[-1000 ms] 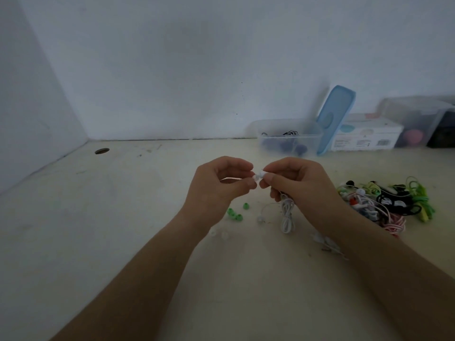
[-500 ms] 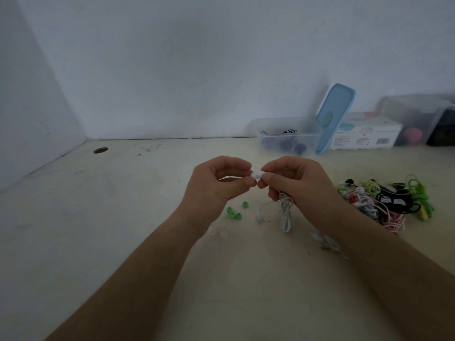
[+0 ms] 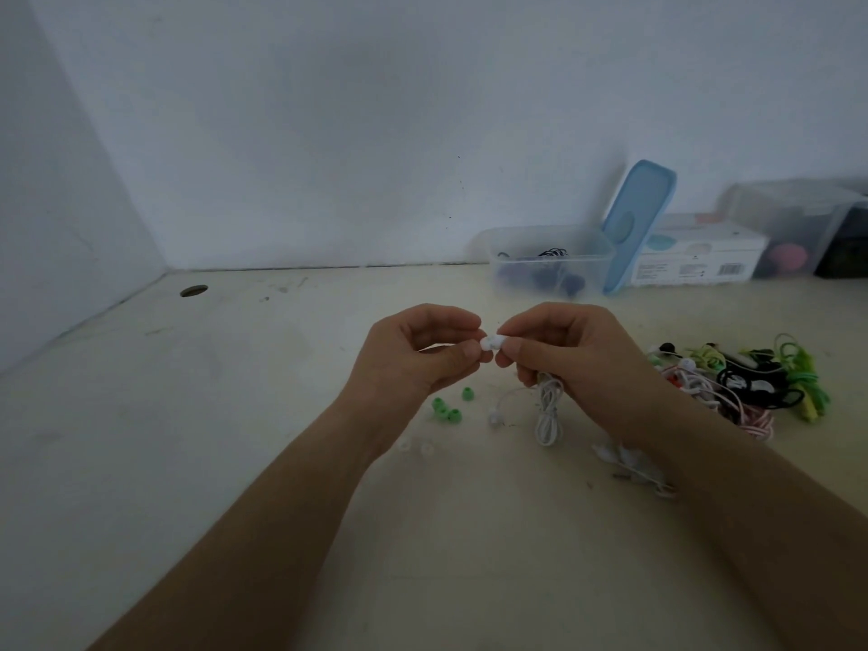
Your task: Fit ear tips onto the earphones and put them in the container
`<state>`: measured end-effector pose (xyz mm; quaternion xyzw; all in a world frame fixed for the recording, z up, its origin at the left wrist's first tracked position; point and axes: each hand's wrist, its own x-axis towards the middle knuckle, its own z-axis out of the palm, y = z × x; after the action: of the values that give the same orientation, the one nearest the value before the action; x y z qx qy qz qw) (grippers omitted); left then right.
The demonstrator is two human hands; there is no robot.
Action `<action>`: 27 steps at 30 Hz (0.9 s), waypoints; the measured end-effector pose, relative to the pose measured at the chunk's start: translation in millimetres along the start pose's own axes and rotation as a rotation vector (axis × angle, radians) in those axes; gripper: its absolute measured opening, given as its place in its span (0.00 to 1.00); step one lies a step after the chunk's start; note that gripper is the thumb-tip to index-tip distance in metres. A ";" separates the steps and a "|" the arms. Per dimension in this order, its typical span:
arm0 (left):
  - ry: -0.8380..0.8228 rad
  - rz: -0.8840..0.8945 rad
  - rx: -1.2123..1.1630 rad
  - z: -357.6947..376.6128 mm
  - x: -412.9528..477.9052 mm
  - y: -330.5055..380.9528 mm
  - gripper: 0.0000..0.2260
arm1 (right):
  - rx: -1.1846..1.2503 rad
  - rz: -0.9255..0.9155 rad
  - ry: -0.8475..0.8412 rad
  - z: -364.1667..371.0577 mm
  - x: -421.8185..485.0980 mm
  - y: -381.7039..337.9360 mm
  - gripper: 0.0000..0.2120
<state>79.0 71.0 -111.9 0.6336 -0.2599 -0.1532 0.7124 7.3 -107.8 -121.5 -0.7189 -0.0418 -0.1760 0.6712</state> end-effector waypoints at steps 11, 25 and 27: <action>-0.060 -0.037 -0.030 -0.4 0.9 -3.0 0.13 | -0.004 0.001 -0.066 -2.5 0.3 0.1 0.08; -0.073 -0.056 -0.062 -2.1 3.0 -4.2 0.08 | 0.021 0.030 -0.102 -0.8 -0.4 -2.4 0.09; -0.080 -0.047 -0.046 -1.3 2.6 -1.4 0.08 | 0.050 0.051 -0.086 -1.0 -0.1 -2.5 0.08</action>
<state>82.0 70.5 -112.9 0.6164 -0.2696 -0.2008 0.7120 6.3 -108.5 -119.1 -0.7096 -0.0566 -0.1267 0.6908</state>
